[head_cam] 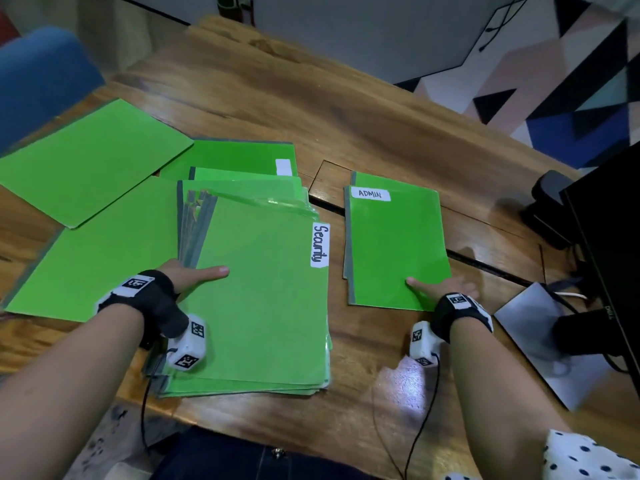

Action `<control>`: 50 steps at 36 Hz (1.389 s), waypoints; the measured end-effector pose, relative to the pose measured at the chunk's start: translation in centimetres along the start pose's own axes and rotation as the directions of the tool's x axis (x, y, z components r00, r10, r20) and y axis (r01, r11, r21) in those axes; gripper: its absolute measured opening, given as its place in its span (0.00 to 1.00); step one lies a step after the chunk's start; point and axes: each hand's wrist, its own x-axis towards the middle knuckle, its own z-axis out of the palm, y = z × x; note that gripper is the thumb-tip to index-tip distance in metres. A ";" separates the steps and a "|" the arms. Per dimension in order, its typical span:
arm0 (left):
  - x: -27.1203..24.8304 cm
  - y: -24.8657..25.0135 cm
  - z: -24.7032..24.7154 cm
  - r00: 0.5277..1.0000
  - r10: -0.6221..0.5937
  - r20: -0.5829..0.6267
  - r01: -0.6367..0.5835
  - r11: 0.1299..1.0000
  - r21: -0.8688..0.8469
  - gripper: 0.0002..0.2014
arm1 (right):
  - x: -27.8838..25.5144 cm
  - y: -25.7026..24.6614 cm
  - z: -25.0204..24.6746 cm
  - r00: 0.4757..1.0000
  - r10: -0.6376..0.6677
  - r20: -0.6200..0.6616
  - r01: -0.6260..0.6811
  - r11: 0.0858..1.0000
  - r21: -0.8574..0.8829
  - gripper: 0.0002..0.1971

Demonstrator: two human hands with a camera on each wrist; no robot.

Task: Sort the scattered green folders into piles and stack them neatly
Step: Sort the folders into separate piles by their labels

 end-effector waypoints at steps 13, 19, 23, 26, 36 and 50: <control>-0.5 0.0 0.0 1.000 -0.005 -0.004 0.005 1.000 0.012 0.56 | -0.6 -1.3 0.6 0.998 0.070 0.001 -0.068 0.972 0.227 0.48; -0.7 0.2 -0.1 1.000 -0.008 -0.010 0.008 1.000 -0.018 0.54 | -0.8 -1.6 1.3 1.000 0.006 0.008 -0.008 0.963 0.268 0.53; -0.7 0.2 -0.1 1.000 -0.010 -0.014 0.010 1.000 -0.015 0.55 | -0.4 -1.2 0.7 0.996 0.008 0.091 -0.040 0.933 0.358 0.32; -0.6 0.3 0.0 1.000 -0.016 -0.009 0.015 1.000 -0.022 0.54 | -0.5 -0.9 -0.3 0.989 -0.024 0.144 -0.040 0.904 0.426 0.30; -1.2 0.4 0.1 1.000 0.000 -0.007 0.000 1.000 -0.023 0.51 | -2.0 -1.8 -4.6 0.974 -0.176 0.142 0.071 0.834 0.547 0.17; -2.3 0.4 -0.1 0.998 0.054 -0.025 -0.054 0.999 -0.005 0.52 | -6.2 -3.8 -11.7 0.909 -0.368 -0.197 0.347 0.403 0.847 0.17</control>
